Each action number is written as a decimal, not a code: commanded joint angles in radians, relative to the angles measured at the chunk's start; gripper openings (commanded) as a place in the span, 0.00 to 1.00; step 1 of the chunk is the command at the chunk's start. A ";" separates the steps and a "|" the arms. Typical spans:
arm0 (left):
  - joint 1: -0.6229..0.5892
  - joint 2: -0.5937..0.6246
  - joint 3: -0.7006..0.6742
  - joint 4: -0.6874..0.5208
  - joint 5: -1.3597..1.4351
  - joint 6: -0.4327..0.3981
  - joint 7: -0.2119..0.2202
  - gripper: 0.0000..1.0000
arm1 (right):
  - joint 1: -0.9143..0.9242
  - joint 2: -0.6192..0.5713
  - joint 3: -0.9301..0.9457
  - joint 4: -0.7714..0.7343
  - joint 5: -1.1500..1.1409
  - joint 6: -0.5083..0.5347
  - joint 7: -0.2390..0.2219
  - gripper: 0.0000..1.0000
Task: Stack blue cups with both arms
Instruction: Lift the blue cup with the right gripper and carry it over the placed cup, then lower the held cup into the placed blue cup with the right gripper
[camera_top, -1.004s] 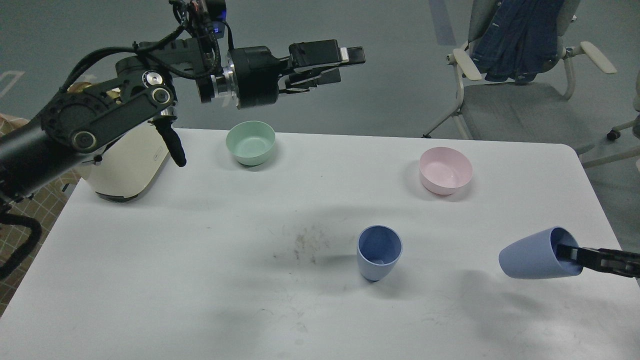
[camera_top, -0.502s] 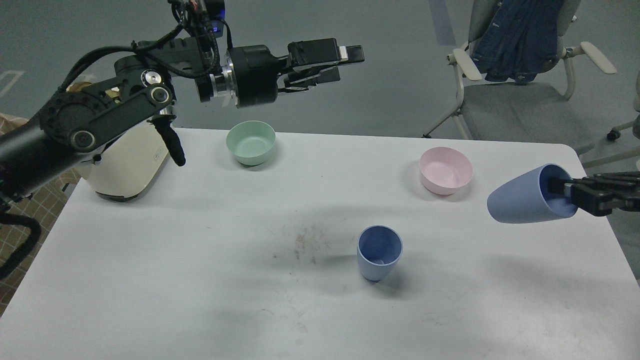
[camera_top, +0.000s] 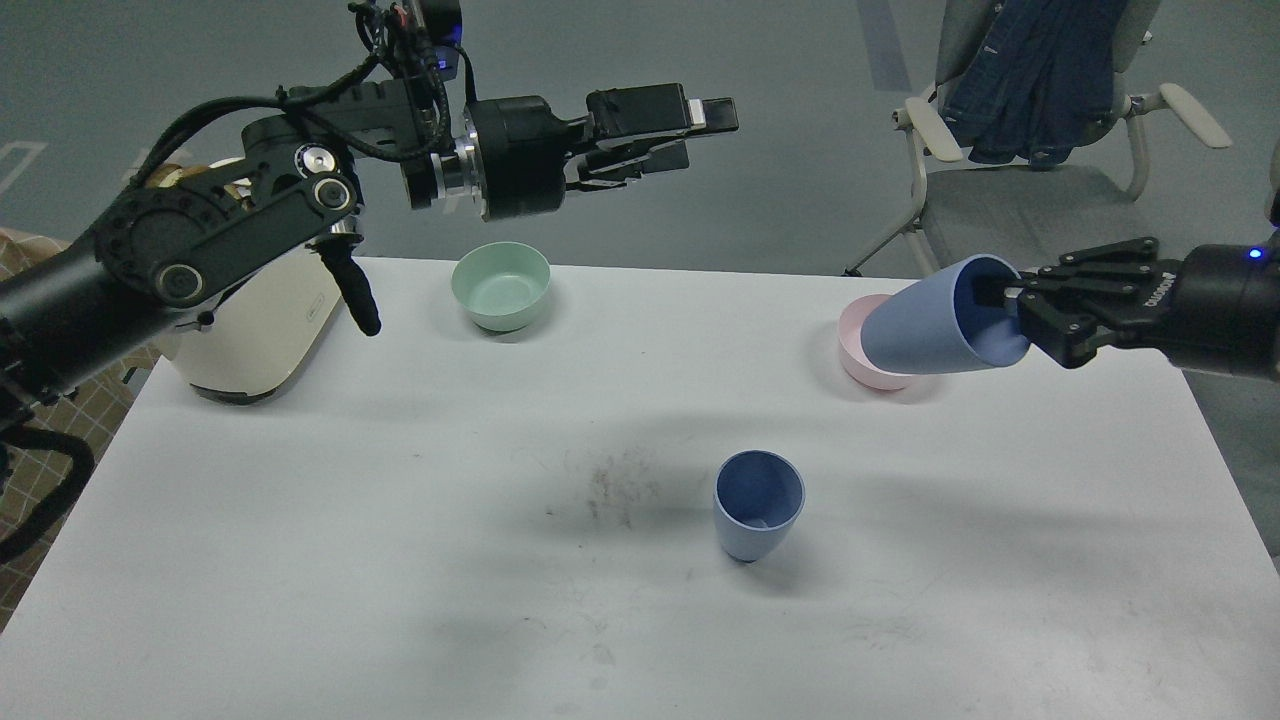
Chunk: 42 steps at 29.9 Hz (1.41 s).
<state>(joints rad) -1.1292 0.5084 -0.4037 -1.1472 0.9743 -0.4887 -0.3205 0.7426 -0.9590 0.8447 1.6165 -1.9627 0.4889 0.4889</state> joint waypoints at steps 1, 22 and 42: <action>0.000 0.007 0.000 0.000 0.000 0.000 0.000 0.91 | 0.059 0.116 -0.003 -0.036 -0.053 0.000 0.000 0.00; 0.002 0.016 0.003 0.011 0.000 0.000 -0.002 0.91 | 0.669 0.131 -0.733 -0.192 0.031 0.000 0.000 0.00; 0.005 0.018 0.003 0.015 -0.002 0.000 -0.002 0.91 | 0.627 0.152 -0.740 -0.052 0.183 0.000 0.000 0.00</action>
<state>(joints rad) -1.1254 0.5262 -0.3988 -1.1320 0.9726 -0.4887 -0.3220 1.3739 -0.8091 0.1083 1.5473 -1.7794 0.4886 0.4885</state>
